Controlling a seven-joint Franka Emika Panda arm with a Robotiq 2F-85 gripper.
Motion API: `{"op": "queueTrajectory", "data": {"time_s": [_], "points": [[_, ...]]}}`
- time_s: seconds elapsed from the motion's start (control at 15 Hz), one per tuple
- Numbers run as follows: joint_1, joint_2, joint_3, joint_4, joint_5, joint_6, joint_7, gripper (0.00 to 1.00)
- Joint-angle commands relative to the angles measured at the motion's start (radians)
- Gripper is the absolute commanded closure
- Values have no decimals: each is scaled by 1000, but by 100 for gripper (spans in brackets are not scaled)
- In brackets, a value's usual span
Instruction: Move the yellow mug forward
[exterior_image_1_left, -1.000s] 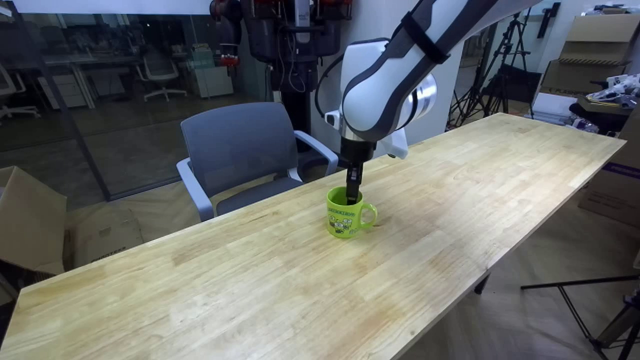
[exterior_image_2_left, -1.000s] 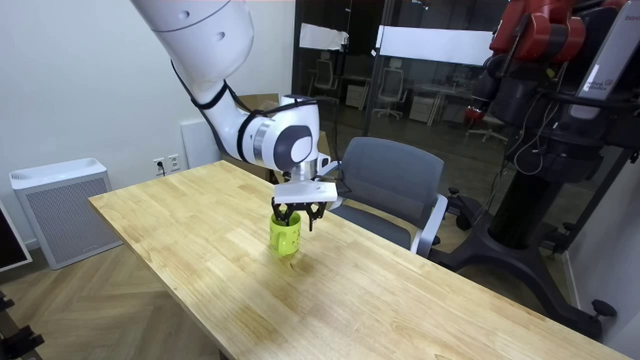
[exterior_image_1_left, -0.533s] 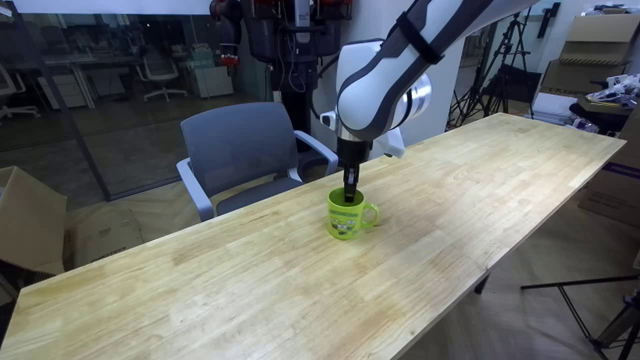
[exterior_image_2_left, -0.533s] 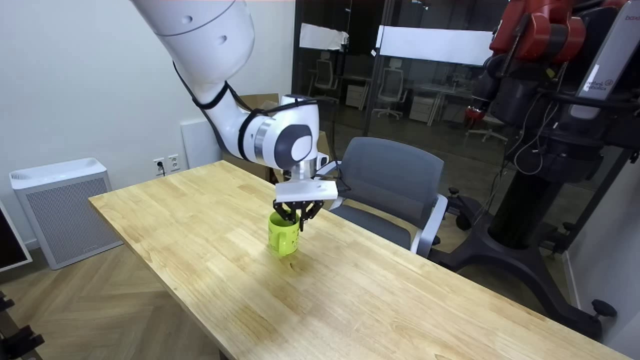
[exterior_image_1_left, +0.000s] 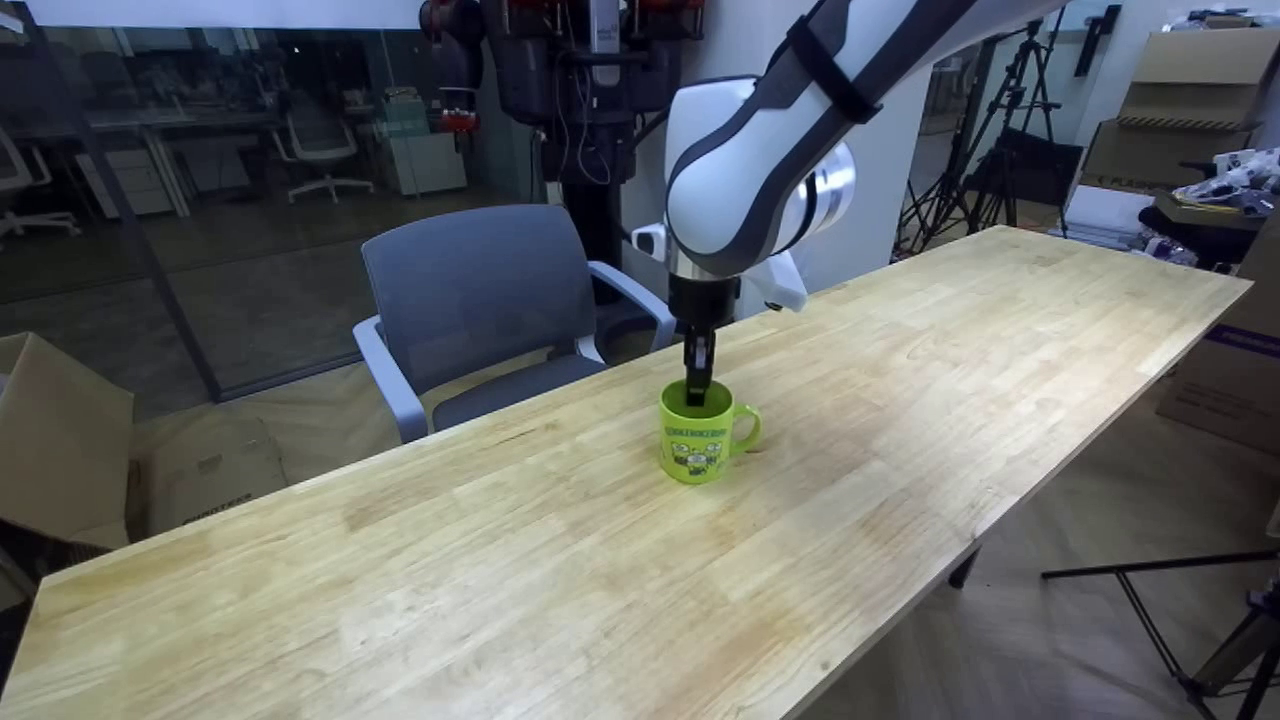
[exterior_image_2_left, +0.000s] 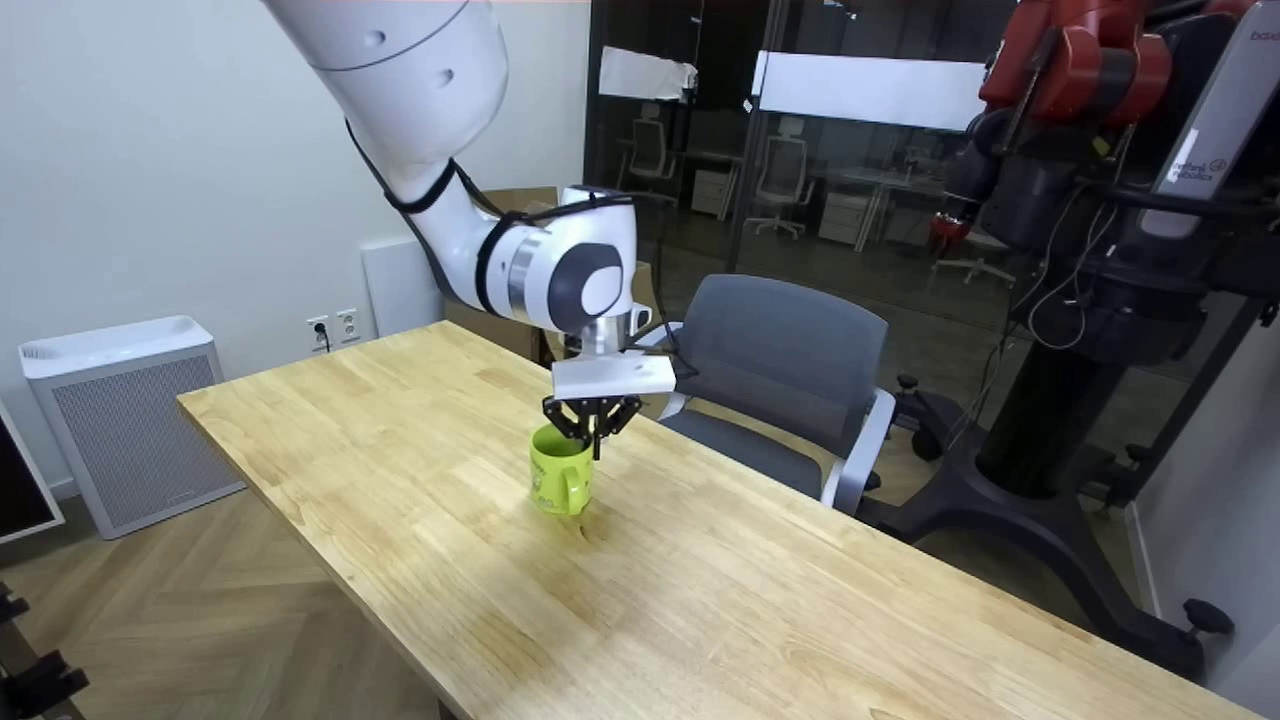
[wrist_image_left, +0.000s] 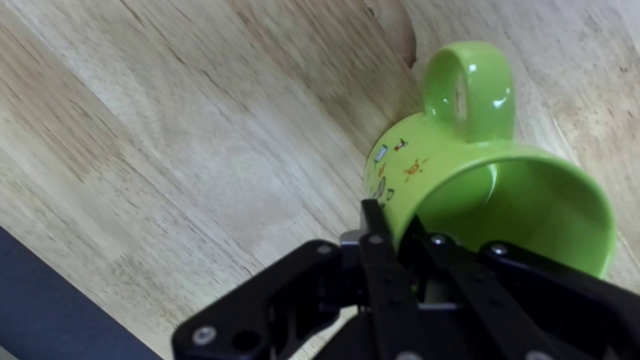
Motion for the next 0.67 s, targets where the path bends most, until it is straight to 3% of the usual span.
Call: {"op": "queueTrajectory", "data": {"time_s": [0.0, 0.07, 0.33, 0.4, 0.6], "points": [[-22, 11, 29, 30, 19, -48, -53, 98], [-1, 2, 4, 4, 6, -12, -19, 90], [-6, 3, 10, 5, 13, -20, -38, 90], [-7, -5, 11, -1, 12, -30, -43, 98], [12, -47, -10, -64, -6, -37, -16, 98]]}}
